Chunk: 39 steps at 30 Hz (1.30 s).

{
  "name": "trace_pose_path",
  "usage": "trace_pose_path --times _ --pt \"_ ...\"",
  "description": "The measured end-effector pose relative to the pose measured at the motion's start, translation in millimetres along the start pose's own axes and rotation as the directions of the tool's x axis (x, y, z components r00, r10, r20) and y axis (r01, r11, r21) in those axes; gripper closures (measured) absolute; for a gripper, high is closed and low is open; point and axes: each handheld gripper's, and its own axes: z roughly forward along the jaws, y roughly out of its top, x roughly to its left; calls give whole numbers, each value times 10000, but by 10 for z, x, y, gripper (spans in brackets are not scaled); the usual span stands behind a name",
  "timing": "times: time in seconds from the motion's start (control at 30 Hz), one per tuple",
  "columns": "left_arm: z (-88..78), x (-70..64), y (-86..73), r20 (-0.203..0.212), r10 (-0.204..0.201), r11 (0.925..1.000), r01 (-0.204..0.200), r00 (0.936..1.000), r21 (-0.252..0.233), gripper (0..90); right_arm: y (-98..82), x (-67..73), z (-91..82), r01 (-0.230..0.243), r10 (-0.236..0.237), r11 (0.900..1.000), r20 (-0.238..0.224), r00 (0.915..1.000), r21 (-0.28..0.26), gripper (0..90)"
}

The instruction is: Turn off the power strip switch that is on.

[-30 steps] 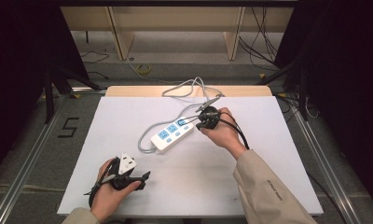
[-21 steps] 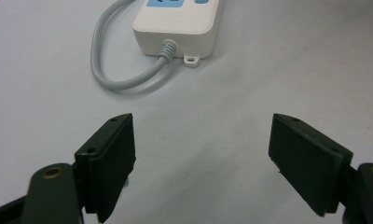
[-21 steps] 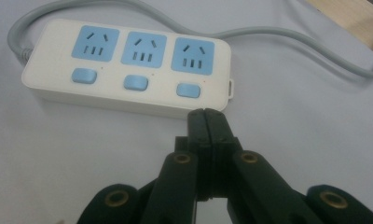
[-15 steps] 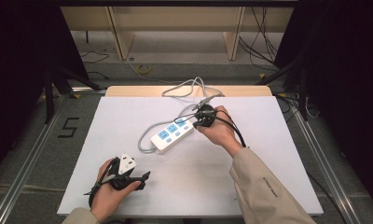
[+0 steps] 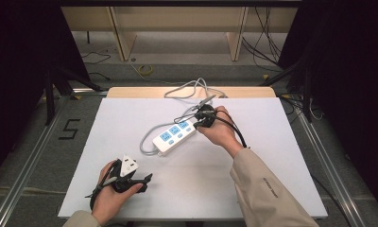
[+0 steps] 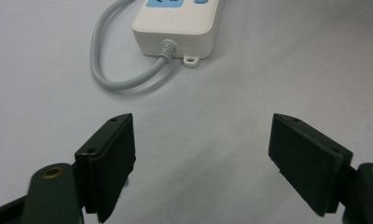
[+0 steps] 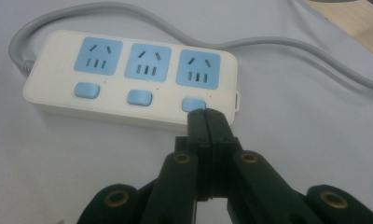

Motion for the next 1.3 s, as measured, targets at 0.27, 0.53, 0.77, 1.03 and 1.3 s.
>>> trace_pose_path --times 0.27,0.53,0.77,1.03,1.3 --pt "-1 0 2 2 39 10000 -39 10000 40 225 43 3 6 38 -38 10000 -5 10000 34 900" --pt "0 3 3 0 33 10000 -33 10000 23 225 64 -13 32 32 -32 10000 -6 10000 64 900" --pt "1 0 2 0 19 10000 -19 10000 24 225 62 -20 75 -69 69 9999 -28 10000 151 900" --pt "1 0 1 17 3 10000 -3 10000 9 225 63 -39 138 -70 71 9998 -29 10000 204 900" --pt "0 0 2 13 24 10000 -24 10000 17 225 82 -36 163 -138 139 9997 -51 9999 222 900"
